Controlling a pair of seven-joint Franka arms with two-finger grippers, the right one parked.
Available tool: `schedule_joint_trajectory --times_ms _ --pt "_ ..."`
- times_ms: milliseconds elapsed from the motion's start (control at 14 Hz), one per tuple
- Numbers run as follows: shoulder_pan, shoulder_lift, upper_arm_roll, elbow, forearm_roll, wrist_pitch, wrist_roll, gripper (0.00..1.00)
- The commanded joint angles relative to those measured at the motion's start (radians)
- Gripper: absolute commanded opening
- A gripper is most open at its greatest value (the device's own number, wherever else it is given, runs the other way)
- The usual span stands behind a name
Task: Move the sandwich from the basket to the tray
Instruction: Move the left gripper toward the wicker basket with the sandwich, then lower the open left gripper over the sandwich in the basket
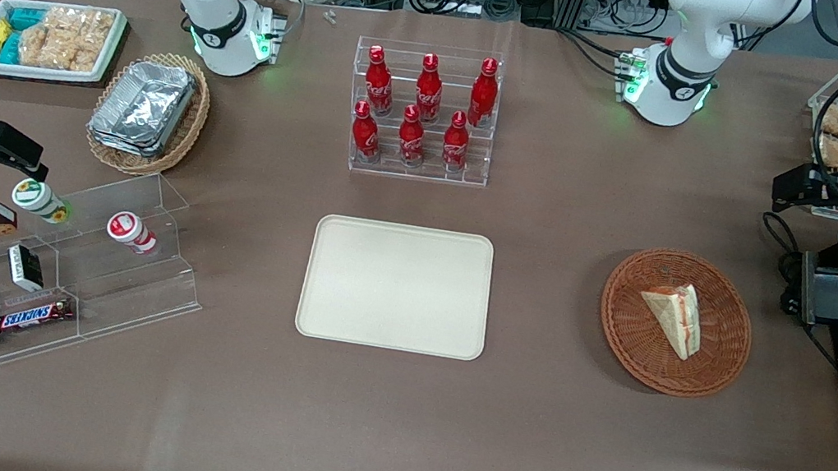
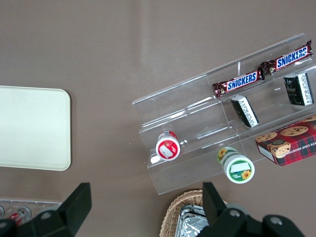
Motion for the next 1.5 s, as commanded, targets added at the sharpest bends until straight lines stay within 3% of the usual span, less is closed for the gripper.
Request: schedule_joint_trajectory --times_ms 0,286,571,786,1143,1429 --pt "-0.014 -0.007 0.009 0.015 -0.003 -0.024 0.015 1.0" --pt "0.0 0.011 0.014 0.016 -0.008 -0.035 -0.015 1.0" --pt "0.029 0.037 0.014 -0.059 -0.036 0.003 -0.196 1.0" --pt "0.026 0.033 0.012 -0.223 -0.031 0.193 -0.38 1.0" --pt "0.031 0.031 0.014 -0.533 -0.029 0.549 -0.469 1.0" --pt "0.028 0.115 0.012 -0.639 -0.028 0.802 -0.569 1.0"
